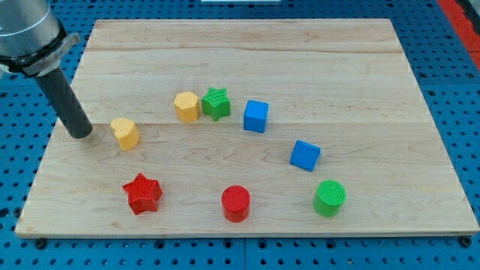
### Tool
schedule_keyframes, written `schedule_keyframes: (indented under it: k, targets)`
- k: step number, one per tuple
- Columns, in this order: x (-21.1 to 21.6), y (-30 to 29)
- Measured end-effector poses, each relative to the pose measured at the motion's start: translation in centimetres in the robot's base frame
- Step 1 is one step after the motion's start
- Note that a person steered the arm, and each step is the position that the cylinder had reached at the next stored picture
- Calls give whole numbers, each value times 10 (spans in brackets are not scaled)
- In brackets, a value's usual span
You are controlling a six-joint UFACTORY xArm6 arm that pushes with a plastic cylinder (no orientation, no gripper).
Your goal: Push the green star diagonally to the cube
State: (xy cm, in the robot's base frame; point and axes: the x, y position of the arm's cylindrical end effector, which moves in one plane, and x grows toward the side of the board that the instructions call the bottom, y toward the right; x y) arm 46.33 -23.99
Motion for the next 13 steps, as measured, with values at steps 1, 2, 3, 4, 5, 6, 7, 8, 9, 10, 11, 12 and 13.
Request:
schedule_keyframes:
  k: [1, 2, 3, 4, 5, 6, 7, 8, 9, 10, 11, 12, 13]
  targets:
    - [0, 0]
    - [1, 2]
    - [17, 13]
    - [42, 41]
    - [29, 91]
    - [41, 135]
    - [30, 195]
    - [8, 212]
    - [-27, 221]
    - [-45, 223]
    - [-55, 204]
    - [-71, 190]
    - [-114, 191]
